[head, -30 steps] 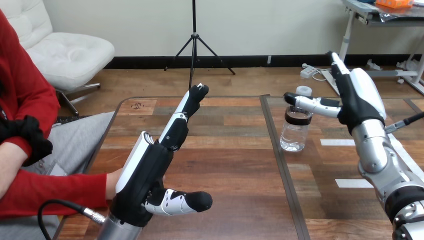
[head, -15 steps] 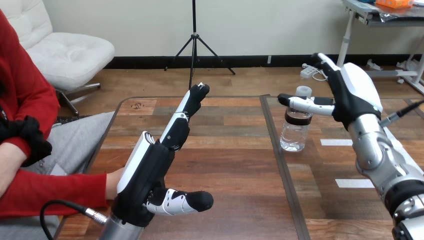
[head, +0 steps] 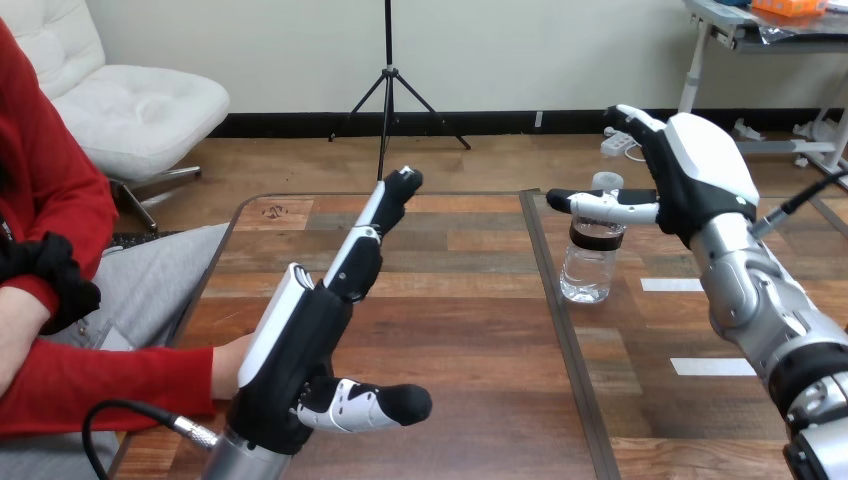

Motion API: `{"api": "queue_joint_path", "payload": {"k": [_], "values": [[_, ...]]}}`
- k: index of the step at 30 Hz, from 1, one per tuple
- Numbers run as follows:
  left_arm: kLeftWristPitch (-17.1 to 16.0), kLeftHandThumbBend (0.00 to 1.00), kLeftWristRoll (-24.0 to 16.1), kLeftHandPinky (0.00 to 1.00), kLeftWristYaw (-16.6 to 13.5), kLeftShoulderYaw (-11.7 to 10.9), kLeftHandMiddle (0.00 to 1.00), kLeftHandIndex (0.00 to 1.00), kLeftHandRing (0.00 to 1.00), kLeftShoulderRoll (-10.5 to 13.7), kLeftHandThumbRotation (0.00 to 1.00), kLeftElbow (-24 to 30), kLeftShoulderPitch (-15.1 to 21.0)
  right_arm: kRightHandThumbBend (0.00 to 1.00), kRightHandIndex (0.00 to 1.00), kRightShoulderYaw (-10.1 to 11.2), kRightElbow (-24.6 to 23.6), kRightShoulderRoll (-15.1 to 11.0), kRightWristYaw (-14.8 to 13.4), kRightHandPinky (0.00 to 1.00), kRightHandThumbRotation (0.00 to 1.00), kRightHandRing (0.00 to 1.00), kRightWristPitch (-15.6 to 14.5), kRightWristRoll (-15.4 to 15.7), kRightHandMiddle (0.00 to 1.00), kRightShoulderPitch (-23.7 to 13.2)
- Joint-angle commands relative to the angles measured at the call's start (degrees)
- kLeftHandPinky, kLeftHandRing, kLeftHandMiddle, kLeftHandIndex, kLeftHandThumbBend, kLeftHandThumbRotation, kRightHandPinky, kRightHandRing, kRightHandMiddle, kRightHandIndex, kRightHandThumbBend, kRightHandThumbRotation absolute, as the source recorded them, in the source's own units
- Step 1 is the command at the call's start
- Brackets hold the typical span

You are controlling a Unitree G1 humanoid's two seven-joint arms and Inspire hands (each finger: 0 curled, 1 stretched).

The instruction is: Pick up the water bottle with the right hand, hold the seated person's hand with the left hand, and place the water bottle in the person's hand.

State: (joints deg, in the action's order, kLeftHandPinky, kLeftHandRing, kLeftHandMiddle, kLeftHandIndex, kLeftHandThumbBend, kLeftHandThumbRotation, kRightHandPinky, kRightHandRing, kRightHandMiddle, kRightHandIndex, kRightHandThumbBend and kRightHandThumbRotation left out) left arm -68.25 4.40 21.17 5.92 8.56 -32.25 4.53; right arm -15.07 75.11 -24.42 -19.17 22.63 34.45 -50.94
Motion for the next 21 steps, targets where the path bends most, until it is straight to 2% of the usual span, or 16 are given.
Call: {"api": "queue_joint_path", "payload": {"k": [1,14,21], "values": [[-0.9,1.0,-0.2,1.0,-0.9,-0.3,1.0,1.0,1.0,-0.4,0.78,1.0,1.5,1.0,0.88,-1.6,0.0,-0.6,-1.3,0.87,0.63,0.9,-0.7,1.2,0.88,-6.6],[-0.1,1.0,0.3,1.0,-0.5,0.4,1.0,1.0,1.0,-0.4,0.78,1.4,1.4,1.0,0.89,-4.8,0.9,-0.4,-0.9,0.86,0.63,0.9,-2.8,3.8,0.88,-7.6],[-0.8,1.0,-0.8,1.0,-1.2,-0.1,1.0,1.0,1.0,-0.6,0.78,1.2,1.4,1.0,0.89,-6.4,1.3,-0.3,-0.6,0.86,0.65,0.89,-3.8,5.1,0.87,-8.0]]}}
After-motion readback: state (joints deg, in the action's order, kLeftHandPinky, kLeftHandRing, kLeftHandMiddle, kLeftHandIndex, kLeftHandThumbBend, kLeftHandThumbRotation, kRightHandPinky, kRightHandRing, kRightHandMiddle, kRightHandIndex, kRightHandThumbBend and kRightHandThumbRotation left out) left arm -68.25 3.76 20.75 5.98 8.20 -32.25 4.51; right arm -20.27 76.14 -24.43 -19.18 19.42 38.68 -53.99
